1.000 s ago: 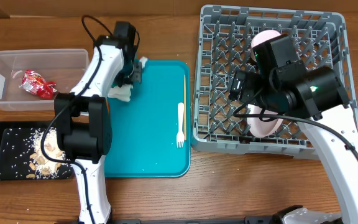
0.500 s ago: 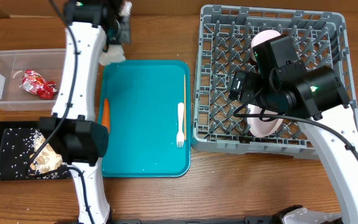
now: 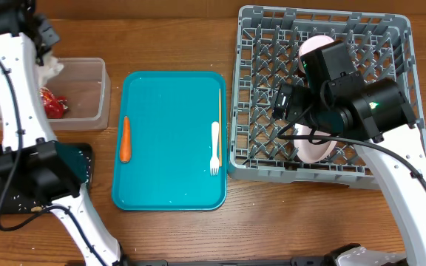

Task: Sort waste into correct bins and load items into the dishwasher rack
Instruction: 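Carry the tissue left and release it into the clear bin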

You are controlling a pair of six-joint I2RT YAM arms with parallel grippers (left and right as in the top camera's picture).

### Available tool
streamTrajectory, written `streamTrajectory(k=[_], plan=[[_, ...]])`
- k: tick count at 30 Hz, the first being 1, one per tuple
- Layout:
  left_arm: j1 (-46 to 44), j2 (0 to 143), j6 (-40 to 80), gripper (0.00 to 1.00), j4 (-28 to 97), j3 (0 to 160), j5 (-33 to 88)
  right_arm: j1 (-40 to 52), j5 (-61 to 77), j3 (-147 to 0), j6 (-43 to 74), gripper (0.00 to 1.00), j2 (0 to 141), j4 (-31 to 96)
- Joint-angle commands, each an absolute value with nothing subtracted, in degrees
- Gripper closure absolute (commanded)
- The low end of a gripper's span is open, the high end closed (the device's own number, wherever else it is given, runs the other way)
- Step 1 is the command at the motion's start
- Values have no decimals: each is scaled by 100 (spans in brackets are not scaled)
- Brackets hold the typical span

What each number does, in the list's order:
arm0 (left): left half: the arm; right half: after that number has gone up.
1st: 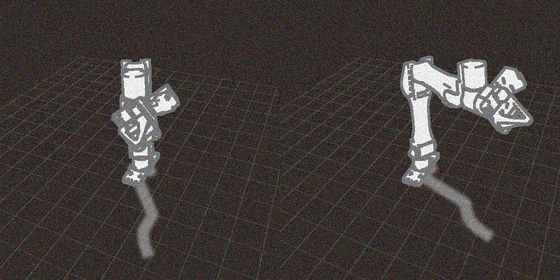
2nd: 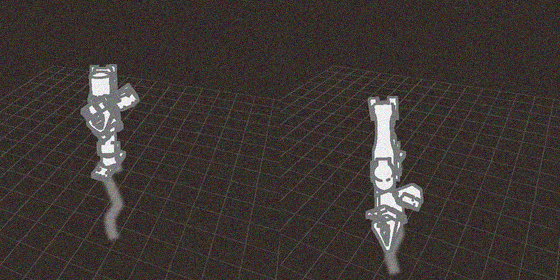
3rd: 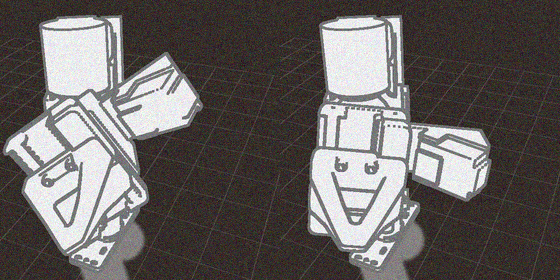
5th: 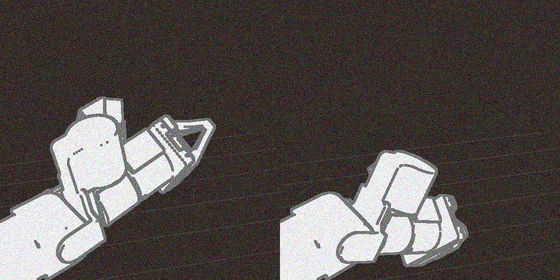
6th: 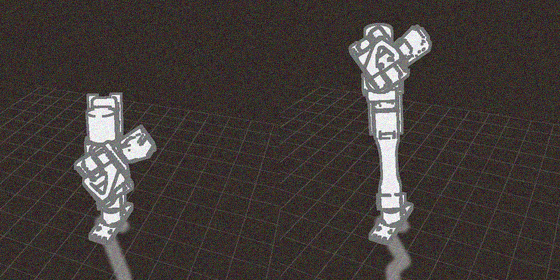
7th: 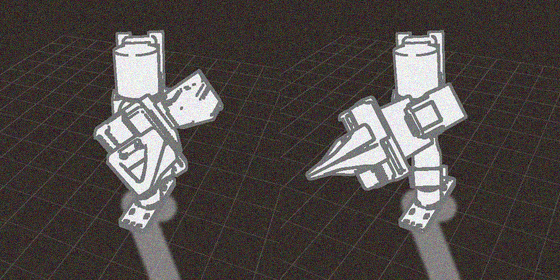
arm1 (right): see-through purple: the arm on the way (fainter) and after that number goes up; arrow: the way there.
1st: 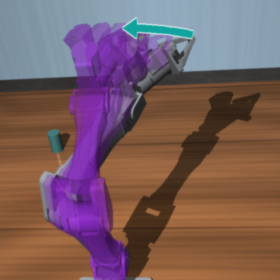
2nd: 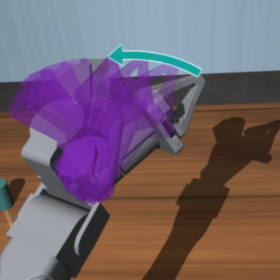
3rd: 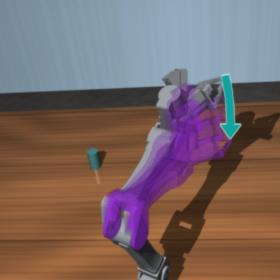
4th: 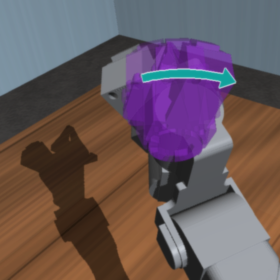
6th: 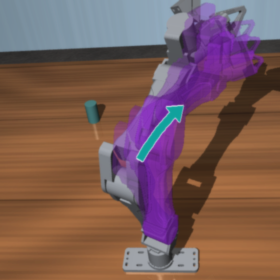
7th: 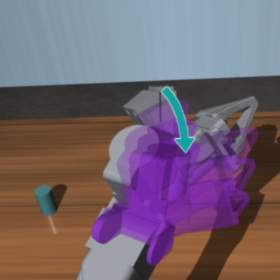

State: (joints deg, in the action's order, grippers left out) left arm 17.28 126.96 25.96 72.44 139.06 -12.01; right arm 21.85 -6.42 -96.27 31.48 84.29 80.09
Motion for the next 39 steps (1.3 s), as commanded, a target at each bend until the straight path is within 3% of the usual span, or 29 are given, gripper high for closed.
streamTrajectory(k=[1, 9, 12, 15, 17, 18, 19, 21, 26, 31, 35, 39], plan=[[2062, 12558, 4272, 96, 7328, 13437, -681, 2187, -703, -9710, 3146, 0, 8429, 7979], [2381, 12560, 5804, 96, 7133, 12317, -134, 2187, -703, -9710, 3146, 0, 8429, 7979], [2388, 12560, 6178, 80, 6960, 12077, -36, 2187, -703, -9710, 3146, 0, 8429, 7979], [2388, 12560, 6173, 79, 6827, 12073, -56, 2187, -703, -9710, 3146, 0, 8429, 7979], [2388, 12560, 6143, 65, 6777, 12075, -56, 2187, -703, -9710, 3146, 0, 8429, 7979], [2388, 12560, 5931, 34, 6733, 12075, -51, 2187, -703, -9710, 3146, 0, 8429, 7979], [2388, 12560, 5765, 18, 6709, 12075, -49, 2187, -703, -9710, 3146, 0, 8429, 7979], [2388, 12558, 5334, 1, 6702, 12101, -38, 2187, -703, -9710, 3146, 0, 8429, 7979], [2379, 12549, 4202, 0, 6834, 12571, -56, 2187, -703, -9710, 3146, 0, 8429, 7979], [2237, 12543, 3918, 3, 7970, 14084, 141, 2187, -703, -9710, 3146, 0, 8429, 7979], [1789, 12543, 2692, 2, 8886, 15036, 563, 2187, -703, -9710, 3146, 0, 8429, 7979], [1295, 12543, 2281, 4, 9651, 15189, 357, 2187, -703, -9710, 3146, 0, 8429, 7979]])
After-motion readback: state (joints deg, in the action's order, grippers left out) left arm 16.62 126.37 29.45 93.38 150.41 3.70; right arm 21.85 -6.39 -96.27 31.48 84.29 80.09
